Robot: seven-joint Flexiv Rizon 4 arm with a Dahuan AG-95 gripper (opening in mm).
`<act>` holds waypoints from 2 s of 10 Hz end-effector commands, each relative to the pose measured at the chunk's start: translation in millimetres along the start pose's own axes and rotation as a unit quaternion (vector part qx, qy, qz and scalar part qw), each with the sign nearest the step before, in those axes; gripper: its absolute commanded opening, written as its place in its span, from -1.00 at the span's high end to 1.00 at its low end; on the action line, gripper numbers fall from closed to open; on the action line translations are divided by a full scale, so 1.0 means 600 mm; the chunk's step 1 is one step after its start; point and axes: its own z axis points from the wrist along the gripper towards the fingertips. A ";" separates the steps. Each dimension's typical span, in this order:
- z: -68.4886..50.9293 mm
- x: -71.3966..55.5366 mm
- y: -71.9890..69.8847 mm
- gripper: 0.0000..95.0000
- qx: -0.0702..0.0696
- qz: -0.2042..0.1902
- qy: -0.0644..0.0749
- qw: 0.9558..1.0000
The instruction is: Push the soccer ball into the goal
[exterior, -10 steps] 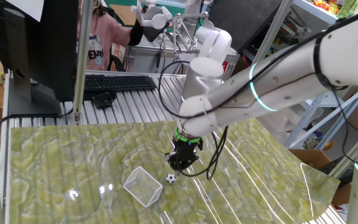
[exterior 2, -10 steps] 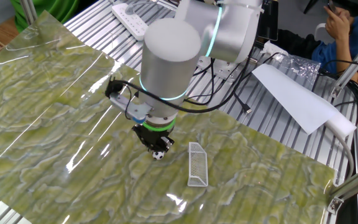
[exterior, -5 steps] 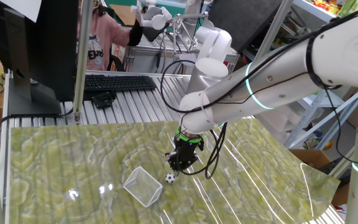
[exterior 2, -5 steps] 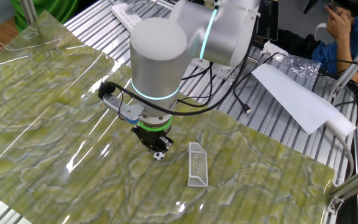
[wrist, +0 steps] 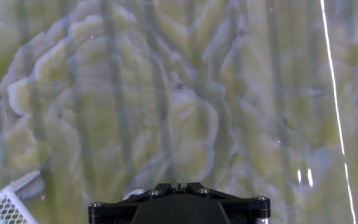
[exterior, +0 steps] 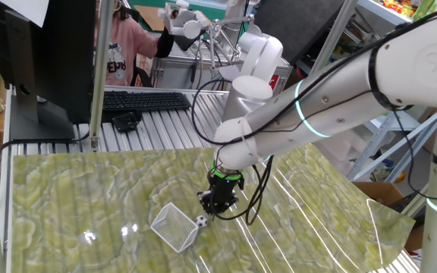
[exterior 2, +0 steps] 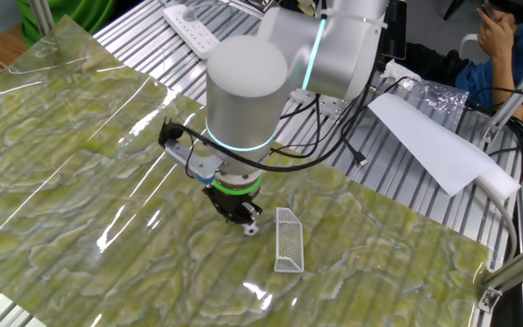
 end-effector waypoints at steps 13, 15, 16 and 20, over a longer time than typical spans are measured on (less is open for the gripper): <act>-0.005 0.049 0.045 1.00 -0.018 0.036 0.015 0.999; -0.004 0.049 0.046 1.00 -0.011 0.037 0.018 0.999; -0.003 0.052 0.046 1.00 -0.006 0.041 0.019 0.999; -0.015 0.070 0.021 1.00 0.006 0.023 0.021 0.999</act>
